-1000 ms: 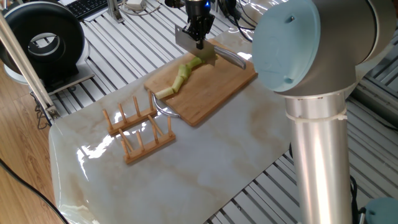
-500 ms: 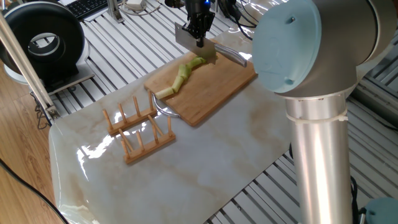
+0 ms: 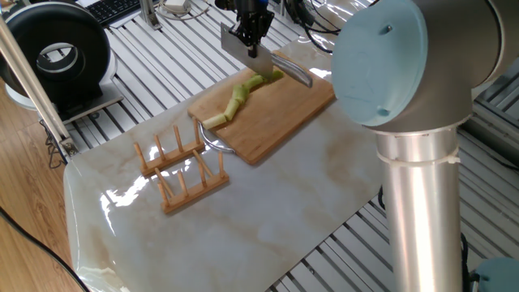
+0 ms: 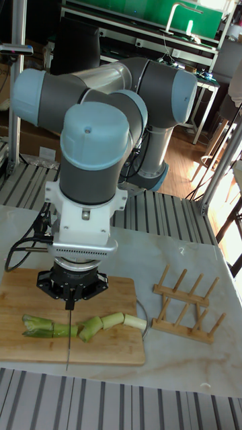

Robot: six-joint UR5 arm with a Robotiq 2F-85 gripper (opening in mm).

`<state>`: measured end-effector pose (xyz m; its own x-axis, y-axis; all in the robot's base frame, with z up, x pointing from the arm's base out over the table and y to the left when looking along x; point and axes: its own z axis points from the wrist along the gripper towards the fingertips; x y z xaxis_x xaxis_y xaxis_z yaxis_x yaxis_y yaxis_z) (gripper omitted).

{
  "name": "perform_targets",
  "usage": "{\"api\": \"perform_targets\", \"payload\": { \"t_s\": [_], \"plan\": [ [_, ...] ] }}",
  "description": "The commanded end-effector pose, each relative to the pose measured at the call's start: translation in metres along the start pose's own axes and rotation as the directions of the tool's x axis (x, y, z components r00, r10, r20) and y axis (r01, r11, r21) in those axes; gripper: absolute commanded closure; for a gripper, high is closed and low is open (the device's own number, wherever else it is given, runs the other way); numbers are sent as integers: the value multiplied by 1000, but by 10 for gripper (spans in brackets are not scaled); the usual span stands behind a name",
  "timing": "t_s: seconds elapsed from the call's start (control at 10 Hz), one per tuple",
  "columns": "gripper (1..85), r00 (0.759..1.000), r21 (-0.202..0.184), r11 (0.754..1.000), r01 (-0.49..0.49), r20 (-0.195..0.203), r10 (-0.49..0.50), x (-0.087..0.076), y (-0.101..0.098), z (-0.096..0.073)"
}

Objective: Chop the scallions

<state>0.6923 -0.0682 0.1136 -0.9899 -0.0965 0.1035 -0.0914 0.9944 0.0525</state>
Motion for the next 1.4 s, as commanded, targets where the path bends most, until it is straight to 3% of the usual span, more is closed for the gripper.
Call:
{"api": "perform_targets", "payload": {
  "t_s": [0.0, 0.5, 0.7, 0.9, 1.1, 1.3],
  "plan": [
    [843, 998, -5, 1000, -16, 52, 16, -7, 15, -11],
    [843, 997, 7, 999, -32, 76, 32, -5, 30, -12],
    [843, 995, 30, 999, -41, 93, 38, -6, 29, -14],
    [843, 994, 19, 999, -44, 103, 42, -6, 39, -13],
    [843, 994, 52, 998, -24, 103, 19, -5, 32, -14],
    [843, 994, 62, 998, -11, 111, 4, -7, 29, -15]
  ]
}}
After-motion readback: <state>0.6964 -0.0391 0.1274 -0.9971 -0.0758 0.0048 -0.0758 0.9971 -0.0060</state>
